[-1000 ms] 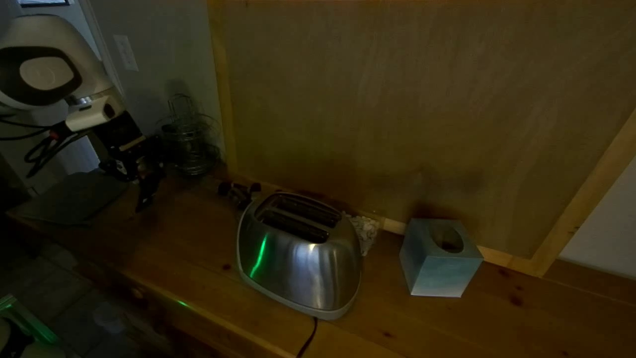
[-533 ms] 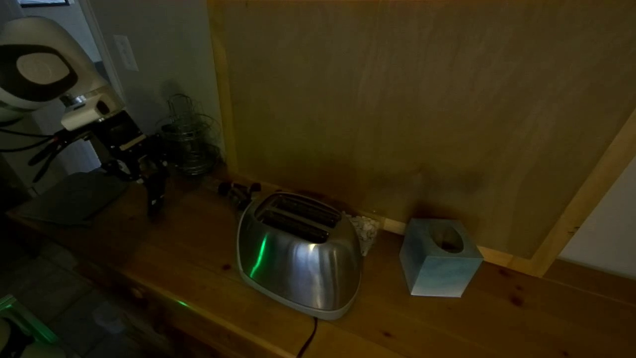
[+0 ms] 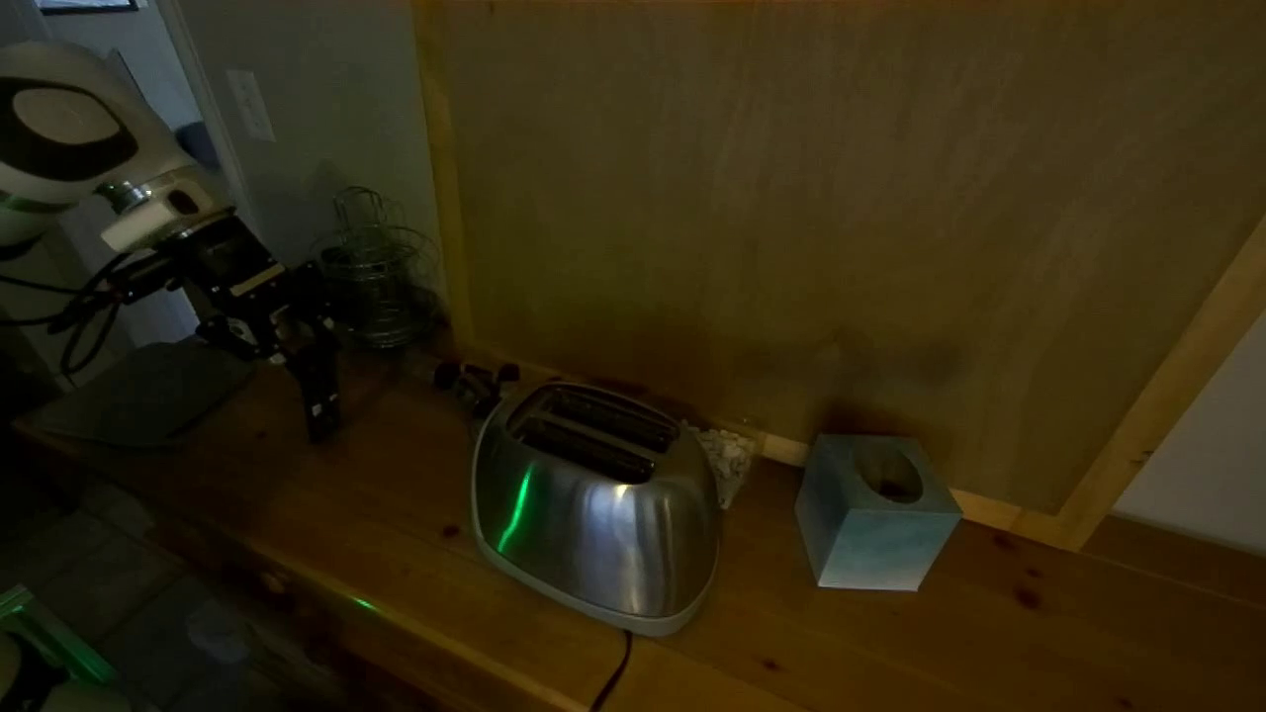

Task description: Turn the remote around

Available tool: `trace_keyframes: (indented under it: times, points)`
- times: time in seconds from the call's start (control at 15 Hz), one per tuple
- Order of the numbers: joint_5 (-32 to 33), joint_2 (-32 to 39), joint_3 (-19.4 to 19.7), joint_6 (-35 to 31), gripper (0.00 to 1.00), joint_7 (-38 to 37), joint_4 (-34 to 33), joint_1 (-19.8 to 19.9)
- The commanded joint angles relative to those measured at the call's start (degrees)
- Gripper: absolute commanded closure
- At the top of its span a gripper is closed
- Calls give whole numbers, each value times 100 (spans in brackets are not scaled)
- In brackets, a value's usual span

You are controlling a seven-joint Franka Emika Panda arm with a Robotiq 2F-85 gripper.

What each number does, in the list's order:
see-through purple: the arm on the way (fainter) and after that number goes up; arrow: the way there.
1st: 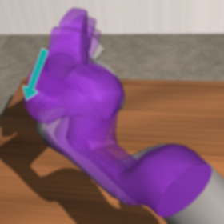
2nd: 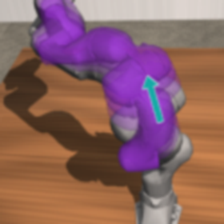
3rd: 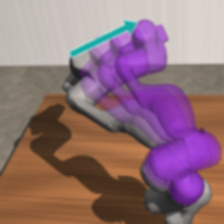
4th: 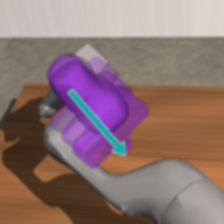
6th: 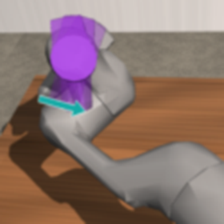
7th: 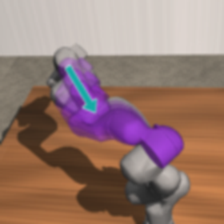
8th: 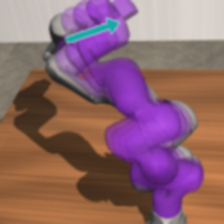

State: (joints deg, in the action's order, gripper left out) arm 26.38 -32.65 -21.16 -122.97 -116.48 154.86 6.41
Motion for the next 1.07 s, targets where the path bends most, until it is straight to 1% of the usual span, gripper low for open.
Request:
trace_keyframes:
  times: [0.0,0.13,0.33,0.67,1.0]
  points:
    - [607,339,-330,524,76,-593,-419,-4]
    - [883,548,-439,776,76,-790,-600,-58]
    - [1269,883,-451,1146,76,-986,-794,-217]
    - [1680,1292,-158,1505,76,-1019,-825,-593]
    - [1836,1238,216,1449,76,-954,-610,-890]
